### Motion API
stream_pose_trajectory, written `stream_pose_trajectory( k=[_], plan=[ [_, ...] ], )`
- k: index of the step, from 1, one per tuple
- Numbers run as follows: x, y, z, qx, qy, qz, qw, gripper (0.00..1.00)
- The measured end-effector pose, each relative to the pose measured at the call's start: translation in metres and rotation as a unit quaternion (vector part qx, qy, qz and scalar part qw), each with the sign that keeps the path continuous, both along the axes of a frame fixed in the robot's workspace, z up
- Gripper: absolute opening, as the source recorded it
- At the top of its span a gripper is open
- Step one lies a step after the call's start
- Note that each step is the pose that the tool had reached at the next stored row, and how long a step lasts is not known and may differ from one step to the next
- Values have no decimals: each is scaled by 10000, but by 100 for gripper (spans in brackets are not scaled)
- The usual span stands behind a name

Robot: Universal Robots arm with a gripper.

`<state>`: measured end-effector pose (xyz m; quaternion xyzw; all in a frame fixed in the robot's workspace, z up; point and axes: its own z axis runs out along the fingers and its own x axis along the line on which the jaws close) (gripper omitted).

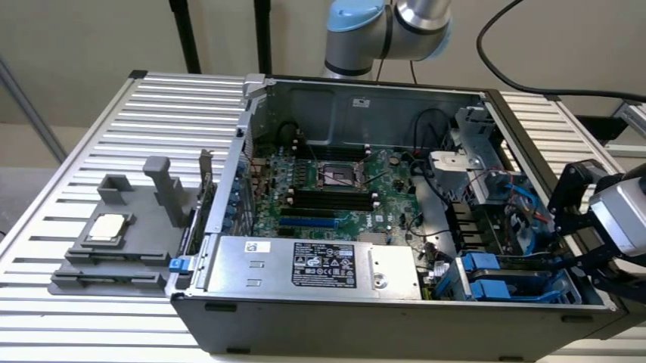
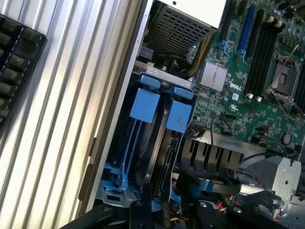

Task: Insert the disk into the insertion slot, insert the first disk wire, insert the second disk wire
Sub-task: 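Insert the second disk wire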

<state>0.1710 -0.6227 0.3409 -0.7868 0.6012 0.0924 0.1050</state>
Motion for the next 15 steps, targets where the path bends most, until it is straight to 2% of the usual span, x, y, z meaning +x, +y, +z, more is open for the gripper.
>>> stream_pose_trajectory(
  k=[1, 2, 8, 10, 11, 15],
  plan=[
    [0, -1, -1, 3, -6, 25, 10000, 36],
    [0, -2, -2, 7, -10, 50, 10000, 28],
    [0, -8, -10, 21, -44, 194, 9998, 28],
    [0, -9, -13, 26, -52, 227, 9997, 26],
    [0, -9, -14, 27, -56, 241, 9997, 19],
    [0, -10, -15, 28, -60, 260, 9996, 16]
  ],
)
